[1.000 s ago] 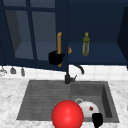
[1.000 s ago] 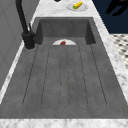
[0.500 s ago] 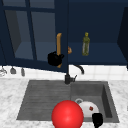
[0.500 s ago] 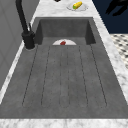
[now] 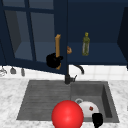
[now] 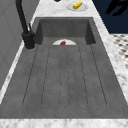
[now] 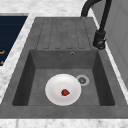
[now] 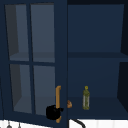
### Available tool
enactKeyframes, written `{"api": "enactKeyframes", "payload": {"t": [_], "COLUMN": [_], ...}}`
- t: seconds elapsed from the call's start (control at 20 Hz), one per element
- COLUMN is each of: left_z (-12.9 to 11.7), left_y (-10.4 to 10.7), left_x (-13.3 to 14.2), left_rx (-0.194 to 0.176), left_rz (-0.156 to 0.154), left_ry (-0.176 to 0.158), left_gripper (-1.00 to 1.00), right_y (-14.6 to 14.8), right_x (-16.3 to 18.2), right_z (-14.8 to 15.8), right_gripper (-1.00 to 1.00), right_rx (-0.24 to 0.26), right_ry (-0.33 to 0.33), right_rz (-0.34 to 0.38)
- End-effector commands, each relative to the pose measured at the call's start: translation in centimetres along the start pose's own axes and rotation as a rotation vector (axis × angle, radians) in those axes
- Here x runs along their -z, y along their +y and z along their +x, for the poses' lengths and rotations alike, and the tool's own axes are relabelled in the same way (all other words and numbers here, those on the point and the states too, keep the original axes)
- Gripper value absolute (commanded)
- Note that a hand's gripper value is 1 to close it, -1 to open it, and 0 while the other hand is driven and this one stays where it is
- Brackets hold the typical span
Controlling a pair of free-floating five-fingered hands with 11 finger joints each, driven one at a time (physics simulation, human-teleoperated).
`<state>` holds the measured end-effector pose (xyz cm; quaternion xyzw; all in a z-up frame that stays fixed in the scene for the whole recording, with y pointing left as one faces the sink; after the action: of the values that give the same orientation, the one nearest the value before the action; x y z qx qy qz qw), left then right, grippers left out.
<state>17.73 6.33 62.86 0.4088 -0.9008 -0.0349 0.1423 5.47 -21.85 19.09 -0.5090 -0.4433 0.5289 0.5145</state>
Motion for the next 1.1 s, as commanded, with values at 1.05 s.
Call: {"api": "enactKeyframes", "payload": {"t": [1.05], "left_z": [-0.9], "left_y": [11.1], "left_x": [-4.9], "left_rx": [-0.149], "left_rz": [-0.019], "left_ry": [-0.05], "left_gripper": [1.0], "right_y": [0.0], "right_x": [0.0], "right_z": [0.0], "right_gripper": [0.0], "right_rx": [0.0], "right_ry": [0.0], "right_rz": [0.0]}}
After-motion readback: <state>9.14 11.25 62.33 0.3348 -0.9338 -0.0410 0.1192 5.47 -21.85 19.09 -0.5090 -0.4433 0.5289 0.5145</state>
